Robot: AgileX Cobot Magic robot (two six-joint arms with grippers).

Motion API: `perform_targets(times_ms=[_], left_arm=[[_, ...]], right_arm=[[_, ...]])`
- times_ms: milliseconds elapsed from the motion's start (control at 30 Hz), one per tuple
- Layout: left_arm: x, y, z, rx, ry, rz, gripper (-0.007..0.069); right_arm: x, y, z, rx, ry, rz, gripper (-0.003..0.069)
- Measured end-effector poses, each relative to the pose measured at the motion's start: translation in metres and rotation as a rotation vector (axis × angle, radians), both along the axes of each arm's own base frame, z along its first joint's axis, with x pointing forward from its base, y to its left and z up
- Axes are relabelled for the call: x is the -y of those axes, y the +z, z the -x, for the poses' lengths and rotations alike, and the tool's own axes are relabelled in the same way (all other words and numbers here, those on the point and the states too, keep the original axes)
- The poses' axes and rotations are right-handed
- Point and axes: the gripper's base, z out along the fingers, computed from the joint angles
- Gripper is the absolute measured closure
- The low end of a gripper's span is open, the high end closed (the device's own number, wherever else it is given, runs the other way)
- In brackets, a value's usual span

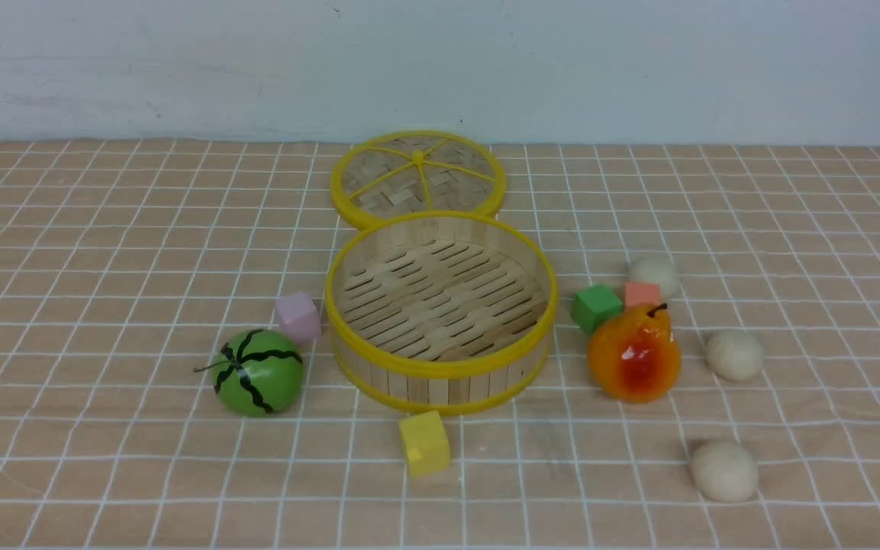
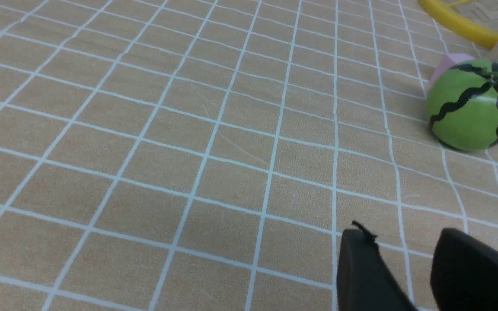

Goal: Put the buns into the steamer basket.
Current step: Use the right arm to grab a steamed stuffed bun

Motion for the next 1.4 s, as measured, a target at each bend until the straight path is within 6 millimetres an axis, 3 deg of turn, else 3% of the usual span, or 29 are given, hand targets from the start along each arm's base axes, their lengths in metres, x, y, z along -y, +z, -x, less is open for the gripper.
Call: perform_targets(times_ms=[967,1133,1400], left_arm=[[0.000,0.000,0.000,0.000,0.000,0.000,0.0386],[0.000,0.000,0.000,0.000,0.000,0.000,0.0386],[0.000,0.000,0.000,0.000,0.000,0.000,0.0386]], right_arm=[[0.000,0.000,-0.001,0.016,0.000,0.001,0.0501],[0.000,0.013,-0.004,0.186,-0.004,-0.015,0.0496],[0.002,0.044,-0.003,0.529,-0.034,-0.195,0.0483]])
